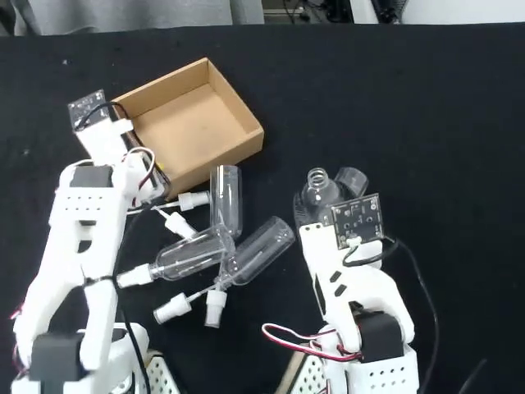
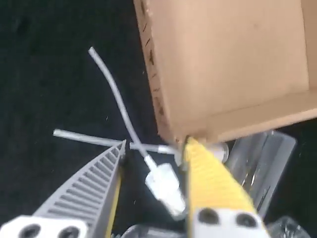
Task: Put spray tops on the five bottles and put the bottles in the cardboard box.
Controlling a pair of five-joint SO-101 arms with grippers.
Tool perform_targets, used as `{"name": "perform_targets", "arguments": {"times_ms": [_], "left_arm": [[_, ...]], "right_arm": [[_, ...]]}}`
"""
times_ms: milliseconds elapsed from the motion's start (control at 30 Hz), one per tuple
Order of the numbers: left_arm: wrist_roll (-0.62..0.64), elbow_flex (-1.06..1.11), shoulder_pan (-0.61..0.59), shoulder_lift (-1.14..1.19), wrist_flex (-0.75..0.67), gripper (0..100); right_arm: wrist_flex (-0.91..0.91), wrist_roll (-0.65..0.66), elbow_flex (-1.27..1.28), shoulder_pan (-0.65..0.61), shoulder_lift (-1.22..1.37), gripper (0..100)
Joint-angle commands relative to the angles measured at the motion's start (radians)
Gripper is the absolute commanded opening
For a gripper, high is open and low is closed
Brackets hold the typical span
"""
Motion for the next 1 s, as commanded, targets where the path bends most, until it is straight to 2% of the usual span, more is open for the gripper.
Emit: {"name": "perform_targets", "arguments": {"times_ms": [0,300,567,700,900,967], "left_arm": [[0.014,-0.059,0.013,0.057,-0.103,13],[0.014,-0.058,0.013,0.169,-0.193,13],[0.005,-0.068,0.013,0.224,-0.198,11],[-0.103,-0.07,0.015,0.224,-0.238,2],[-0.198,-0.079,0.013,0.233,-0.25,4],[-0.269,-0.079,0.013,0.233,-0.252,4]], "right_arm": [[-0.032,-0.002,-0.004,0.023,-0.097,6.4],[-0.032,-0.002,-0.004,0.021,-0.097,6.4],[-0.049,-0.002,0.008,0.02,-0.097,6.4],[-0.089,0.02,0.036,0.02,-0.097,6.4],[-0.094,0.029,0.044,0.02,-0.097,6.4],[-0.094,0.029,0.044,0.02,-0.097,6.4]]}}
